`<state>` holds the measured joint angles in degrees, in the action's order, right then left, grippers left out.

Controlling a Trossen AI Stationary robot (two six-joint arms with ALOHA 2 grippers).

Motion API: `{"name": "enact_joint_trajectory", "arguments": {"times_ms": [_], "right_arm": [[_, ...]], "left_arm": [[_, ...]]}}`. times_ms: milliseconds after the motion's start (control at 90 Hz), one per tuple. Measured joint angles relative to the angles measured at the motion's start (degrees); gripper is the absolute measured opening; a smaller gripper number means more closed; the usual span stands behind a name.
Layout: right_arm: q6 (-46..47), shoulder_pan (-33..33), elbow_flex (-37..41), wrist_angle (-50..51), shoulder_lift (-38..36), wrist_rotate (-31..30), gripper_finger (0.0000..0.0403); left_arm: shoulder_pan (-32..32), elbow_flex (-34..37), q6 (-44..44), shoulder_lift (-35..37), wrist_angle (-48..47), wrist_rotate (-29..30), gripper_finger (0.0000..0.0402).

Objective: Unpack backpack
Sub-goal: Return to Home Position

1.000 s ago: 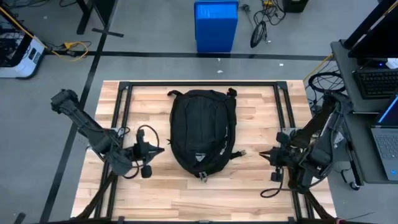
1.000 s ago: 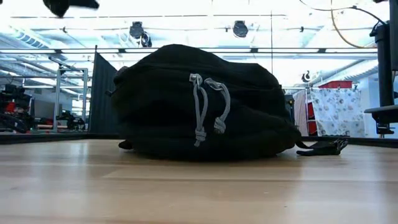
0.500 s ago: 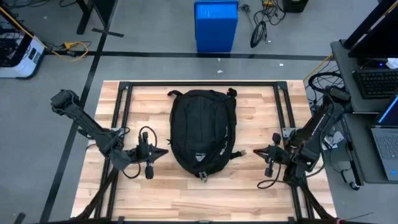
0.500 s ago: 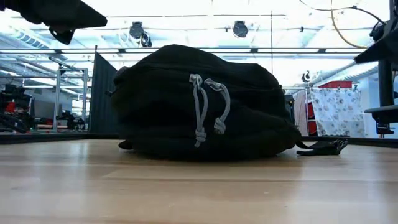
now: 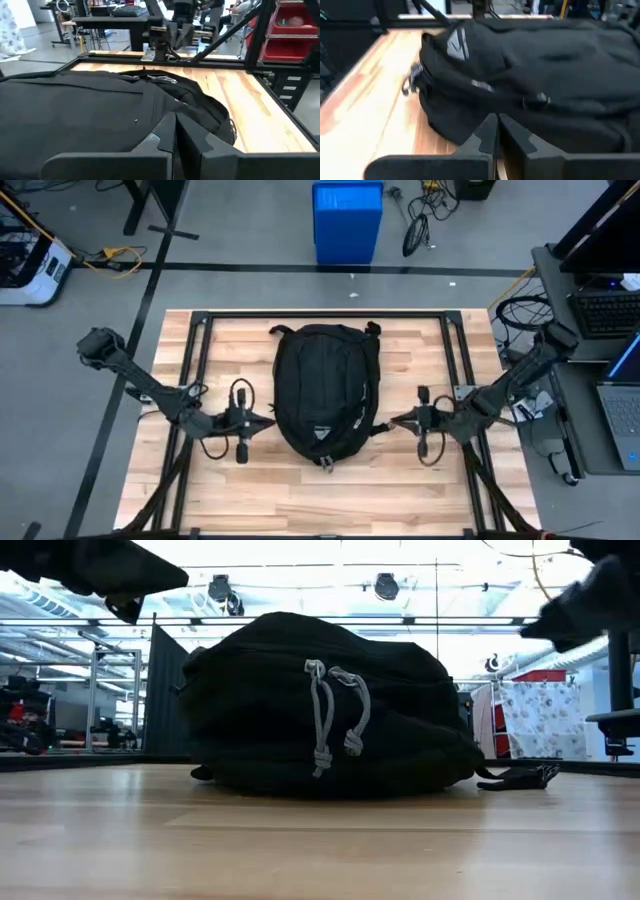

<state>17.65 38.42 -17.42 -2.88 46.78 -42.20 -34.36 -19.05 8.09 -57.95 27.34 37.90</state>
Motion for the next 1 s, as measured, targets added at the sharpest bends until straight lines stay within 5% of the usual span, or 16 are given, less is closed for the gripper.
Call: {"name": "enact_joint_trajectory", "arguments": {"times_ms": [378, 1000], "right_arm": [[-9.7, -15.3, 0.1, 0.5, -2.5, 15.9, 0.0000], [-10.3, -19.0, 11.2, -2.7, -17.9, 19.8, 0.0000]], "left_arm": [[1.3, 0.0, -9.9, 0.0, 2.7, -0.9, 0.0000], [5.7, 0.0, -11.6, 0.0, 1.6, -0.9, 0.0000]]}}
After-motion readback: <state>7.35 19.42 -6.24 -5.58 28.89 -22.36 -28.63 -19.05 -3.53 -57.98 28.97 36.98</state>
